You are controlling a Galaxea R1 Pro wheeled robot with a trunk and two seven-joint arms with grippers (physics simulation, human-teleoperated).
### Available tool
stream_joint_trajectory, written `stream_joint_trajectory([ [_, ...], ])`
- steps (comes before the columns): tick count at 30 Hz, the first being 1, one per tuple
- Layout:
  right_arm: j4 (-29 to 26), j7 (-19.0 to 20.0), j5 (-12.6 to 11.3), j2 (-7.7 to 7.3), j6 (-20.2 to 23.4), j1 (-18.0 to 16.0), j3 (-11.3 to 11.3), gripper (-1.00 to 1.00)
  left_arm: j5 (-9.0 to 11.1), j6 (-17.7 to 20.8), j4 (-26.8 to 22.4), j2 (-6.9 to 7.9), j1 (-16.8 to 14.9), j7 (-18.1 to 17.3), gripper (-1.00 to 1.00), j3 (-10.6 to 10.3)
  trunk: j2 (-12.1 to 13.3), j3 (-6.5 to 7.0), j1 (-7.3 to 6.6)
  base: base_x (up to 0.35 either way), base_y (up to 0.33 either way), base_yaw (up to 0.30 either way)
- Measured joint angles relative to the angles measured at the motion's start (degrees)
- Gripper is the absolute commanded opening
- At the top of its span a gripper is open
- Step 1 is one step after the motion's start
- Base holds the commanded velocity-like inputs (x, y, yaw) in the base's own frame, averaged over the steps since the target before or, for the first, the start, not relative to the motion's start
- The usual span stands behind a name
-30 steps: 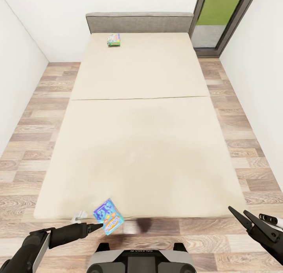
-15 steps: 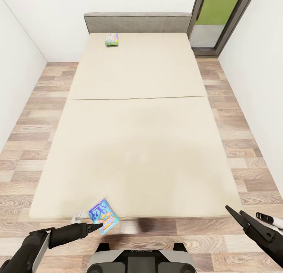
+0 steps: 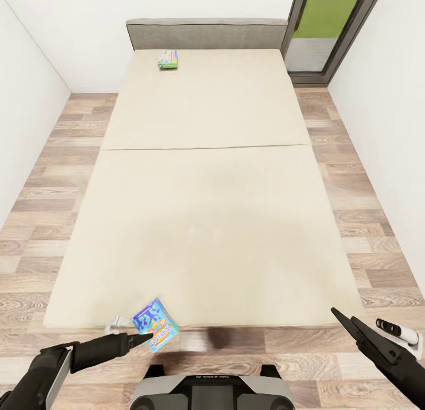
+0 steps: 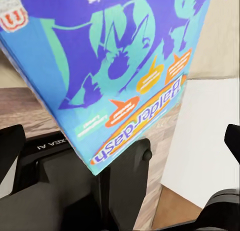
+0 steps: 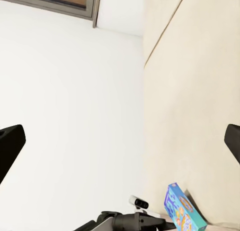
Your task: Put all the toys in the child's room - the three board games (two on the bed and one on the table), the two jigsaw puzzles on the table, and the tennis ball on the table - inside the toy box on the table in the child's room.
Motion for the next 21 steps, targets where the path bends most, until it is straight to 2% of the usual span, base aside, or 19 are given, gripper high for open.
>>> stream_joint_trajectory([
  [11, 0.0, 0.0, 0.2, 1.44, 0.5, 0.0, 0.1, 1.00, 0.0, 0.1, 0.0, -0.30, 0.0, 0.9, 1.00, -1.0, 0.0, 0.00, 0.00, 0.000, 0.000, 0.000],
  [21, 0.0, 0.0, 0.4, 1.77, 0.5, 0.0, 0.3, 1.00, 0.0, 0.1, 0.0, -0.35, 0.0, 0.8, 1.00, -1.1, 0.0, 0.00, 0.00, 0.000, 0.000, 0.000],
])
